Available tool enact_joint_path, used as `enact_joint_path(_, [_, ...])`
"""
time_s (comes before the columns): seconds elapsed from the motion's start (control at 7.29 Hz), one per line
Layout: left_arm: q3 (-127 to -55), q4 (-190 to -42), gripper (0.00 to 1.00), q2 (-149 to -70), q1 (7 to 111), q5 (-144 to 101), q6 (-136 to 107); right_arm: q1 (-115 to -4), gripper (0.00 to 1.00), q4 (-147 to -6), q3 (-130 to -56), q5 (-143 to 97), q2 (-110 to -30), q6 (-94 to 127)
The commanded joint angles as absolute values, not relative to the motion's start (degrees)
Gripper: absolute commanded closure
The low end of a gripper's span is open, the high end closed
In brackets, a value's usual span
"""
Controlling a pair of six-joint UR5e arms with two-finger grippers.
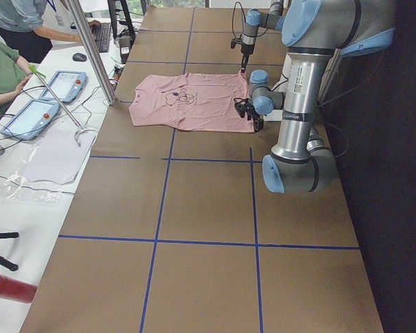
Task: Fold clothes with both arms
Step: 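Grasp both hem corners nearest the robot with both grippers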
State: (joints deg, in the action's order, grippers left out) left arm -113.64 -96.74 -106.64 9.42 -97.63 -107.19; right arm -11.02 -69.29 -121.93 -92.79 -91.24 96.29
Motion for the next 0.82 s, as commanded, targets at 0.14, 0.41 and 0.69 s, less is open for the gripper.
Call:
enact_joint_path(0.14, [-113.1,-96.5,0.05,-106.7,10.0,-96.4,-107.2,-10.9,1.00,-69.3,-122.3,-92.8,-91.2,96.2])
enact_joint_path(0.41, [-113.3,-94.7,0.06,-106.7,10.0,-95.9,-107.2,-11.0,1.00,-69.3,-122.3,-92.8,-91.2,96.2])
enact_joint_path(0.69, [-113.5,-94.7,0.06,-106.6,10.0,-95.9,-107.2,-11.0,1.00,-69.3,-122.3,-92.8,-91.2,96.2])
